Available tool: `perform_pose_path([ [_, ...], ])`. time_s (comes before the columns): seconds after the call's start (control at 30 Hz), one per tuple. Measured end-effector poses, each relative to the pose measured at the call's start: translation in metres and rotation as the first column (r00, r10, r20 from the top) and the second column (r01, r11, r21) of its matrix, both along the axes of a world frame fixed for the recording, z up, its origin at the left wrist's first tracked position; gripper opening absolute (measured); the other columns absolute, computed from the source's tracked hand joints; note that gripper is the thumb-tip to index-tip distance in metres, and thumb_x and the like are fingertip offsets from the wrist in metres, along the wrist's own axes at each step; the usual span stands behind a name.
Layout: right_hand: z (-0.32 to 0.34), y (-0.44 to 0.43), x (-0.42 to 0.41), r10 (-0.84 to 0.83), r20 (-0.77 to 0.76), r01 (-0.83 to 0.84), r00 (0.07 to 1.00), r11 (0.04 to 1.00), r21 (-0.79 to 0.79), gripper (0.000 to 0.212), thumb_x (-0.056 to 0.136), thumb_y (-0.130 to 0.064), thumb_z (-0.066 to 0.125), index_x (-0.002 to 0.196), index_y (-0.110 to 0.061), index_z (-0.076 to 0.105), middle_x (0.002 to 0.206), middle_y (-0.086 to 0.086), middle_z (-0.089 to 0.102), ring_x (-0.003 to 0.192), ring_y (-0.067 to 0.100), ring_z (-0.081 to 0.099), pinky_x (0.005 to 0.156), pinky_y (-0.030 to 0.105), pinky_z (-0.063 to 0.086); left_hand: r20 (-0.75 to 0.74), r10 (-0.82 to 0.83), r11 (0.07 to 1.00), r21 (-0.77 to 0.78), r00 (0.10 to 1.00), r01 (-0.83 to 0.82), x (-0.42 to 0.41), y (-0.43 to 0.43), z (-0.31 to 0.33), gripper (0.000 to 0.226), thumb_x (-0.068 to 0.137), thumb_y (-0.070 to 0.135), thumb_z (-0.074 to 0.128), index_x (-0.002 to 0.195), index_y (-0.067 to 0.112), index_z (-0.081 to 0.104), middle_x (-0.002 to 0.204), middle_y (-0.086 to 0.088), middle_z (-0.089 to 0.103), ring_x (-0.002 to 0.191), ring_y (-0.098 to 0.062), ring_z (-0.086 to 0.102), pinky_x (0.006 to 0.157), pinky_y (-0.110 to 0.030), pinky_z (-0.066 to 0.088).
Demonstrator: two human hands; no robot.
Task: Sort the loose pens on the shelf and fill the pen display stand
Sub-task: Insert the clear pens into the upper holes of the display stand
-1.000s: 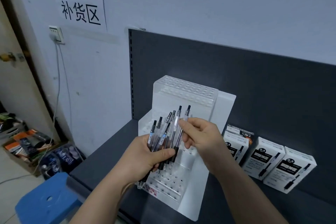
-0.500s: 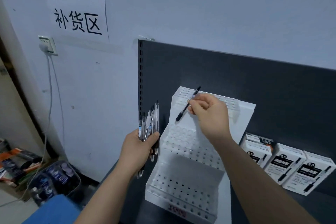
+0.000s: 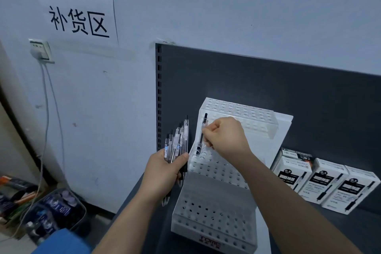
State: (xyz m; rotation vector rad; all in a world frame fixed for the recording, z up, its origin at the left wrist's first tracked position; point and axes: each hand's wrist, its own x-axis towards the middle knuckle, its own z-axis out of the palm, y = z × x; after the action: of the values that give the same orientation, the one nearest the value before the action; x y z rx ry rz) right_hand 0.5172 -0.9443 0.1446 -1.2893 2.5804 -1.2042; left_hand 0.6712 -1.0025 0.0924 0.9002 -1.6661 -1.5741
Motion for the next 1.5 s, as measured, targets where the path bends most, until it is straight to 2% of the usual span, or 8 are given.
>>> perform_pose_path([
  [0.27, 0.001, 0.005, 0.0, 0.021, 0.096, -0.02, 0.995, 1.0, -0.004, 0.027, 0.085, -0.017, 0.06, 0.066, 0.001, 0.065, 0.06, 0.013, 0.068, 0.053, 0.024, 0.065, 0.066, 0.043, 0.059, -0.042, 0.006, 1.0, 0.015, 0.999, -0.006, 0.006, 0.004, 0.009, 0.011, 0.086, 0.019, 0.07, 0.083, 0.009, 0.065, 0.044, 0.005, 0.051, 0.038, -0.009, 0.044, 0.04, -0.016, 0.037],
  [0.47, 0.014, 0.03, 0.015, 0.164, 0.373, -0.107, 0.913, 0.98, -0.169, 0.013, 0.087, -0.019, 0.068, 0.078, -0.01, 0.07, 0.069, 0.007, 0.072, 0.053, 0.009, 0.058, 0.056, 0.031, 0.053, -0.067, -0.074, 0.996, 0.041, 0.995, 0.076, 0.012, 0.013, 0.024, 0.013, 0.083, 0.018, 0.073, 0.076, 0.012, 0.064, 0.043, 0.005, 0.05, 0.037, -0.009, 0.04, 0.036, -0.017, 0.033],
  [0.6, 0.02, 0.039, 0.022, 0.276, 0.508, -0.159, 0.816, 0.952, -0.262, 0.013, 0.086, -0.016, 0.071, 0.093, -0.005, 0.069, 0.065, 0.011, 0.064, 0.052, 0.012, 0.054, 0.056, 0.023, 0.052, -0.049, -0.166, 0.985, 0.028, 0.985, 0.168, 0.009, 0.022, 0.027, 0.02, 0.081, 0.017, 0.075, 0.067, 0.015, 0.061, 0.048, -0.001, 0.056, 0.04, -0.012, 0.042, 0.039, -0.019, 0.035],
  [0.73, 0.019, 0.044, 0.016, 0.289, 0.56, -0.157, 0.777, 0.949, -0.273, 0.009, 0.087, -0.009, 0.069, 0.089, 0.0, 0.068, 0.069, 0.017, 0.066, 0.057, 0.018, 0.056, 0.055, 0.023, 0.051, -0.053, -0.153, 0.987, 0.039, 0.987, 0.155, 0.008, 0.027, 0.027, 0.018, 0.08, 0.017, 0.076, 0.07, 0.013, 0.062, 0.047, 0.001, 0.056, 0.038, -0.01, 0.042, 0.038, -0.018, 0.035],
  [1.0, 0.034, 0.055, -0.006, 0.179, 0.372, 0.017, 0.911, 0.884, -0.467, 0.01, 0.091, -0.005, 0.059, 0.089, -0.004, 0.069, 0.074, 0.009, 0.067, 0.066, 0.011, 0.061, 0.067, 0.027, 0.056, -0.029, 0.039, 0.999, 0.006, 0.999, -0.039, 0.004, 0.015, 0.009, 0.016, 0.084, 0.022, 0.072, 0.089, 0.008, 0.07, 0.044, 0.002, 0.048, 0.039, -0.01, 0.042, 0.04, -0.018, 0.038],
  [1.13, 0.02, 0.043, -0.009, 0.112, 0.18, -0.045, 0.977, 0.938, -0.343, 0.014, 0.088, -0.007, 0.06, 0.078, 0.002, 0.063, 0.077, 0.027, 0.062, 0.061, 0.022, 0.053, 0.063, 0.044, 0.051, -0.007, 0.043, 0.999, 0.005, 0.999, -0.043, 0.002, 0.016, 0.002, 0.015, 0.083, 0.025, 0.073, 0.087, 0.01, 0.07, 0.047, -0.001, 0.05, 0.045, -0.015, 0.043, 0.045, -0.023, 0.04],
  [1.2, 0.014, 0.037, -0.011, 0.097, 0.133, -0.058, 0.986, 0.961, -0.272, 0.021, 0.088, -0.007, 0.058, 0.068, -0.002, 0.058, 0.073, 0.026, 0.062, 0.059, 0.033, 0.054, 0.058, 0.039, 0.048, -0.009, 0.049, 0.999, 0.008, 0.999, -0.049, 0.002, 0.017, 0.001, 0.016, 0.081, 0.024, 0.075, 0.086, 0.01, 0.07, 0.049, -0.002, 0.05, 0.045, -0.016, 0.044, 0.045, -0.024, 0.04],
  [1.5, 0.007, 0.014, -0.013, 0.064, -0.116, -0.058, 0.991, 0.997, 0.054, 0.027, 0.086, -0.013, 0.053, 0.068, 0.002, 0.066, 0.066, 0.014, 0.068, 0.068, 0.032, 0.066, 0.068, 0.038, 0.056, -0.092, 0.11, 0.994, 0.017, 0.99, -0.108, 0.004, 0.02, 0.003, 0.019, 0.074, 0.012, 0.081, 0.079, 0.006, 0.064, 0.052, 0.002, 0.055, 0.042, -0.01, 0.044, 0.04, -0.018, 0.039],
])
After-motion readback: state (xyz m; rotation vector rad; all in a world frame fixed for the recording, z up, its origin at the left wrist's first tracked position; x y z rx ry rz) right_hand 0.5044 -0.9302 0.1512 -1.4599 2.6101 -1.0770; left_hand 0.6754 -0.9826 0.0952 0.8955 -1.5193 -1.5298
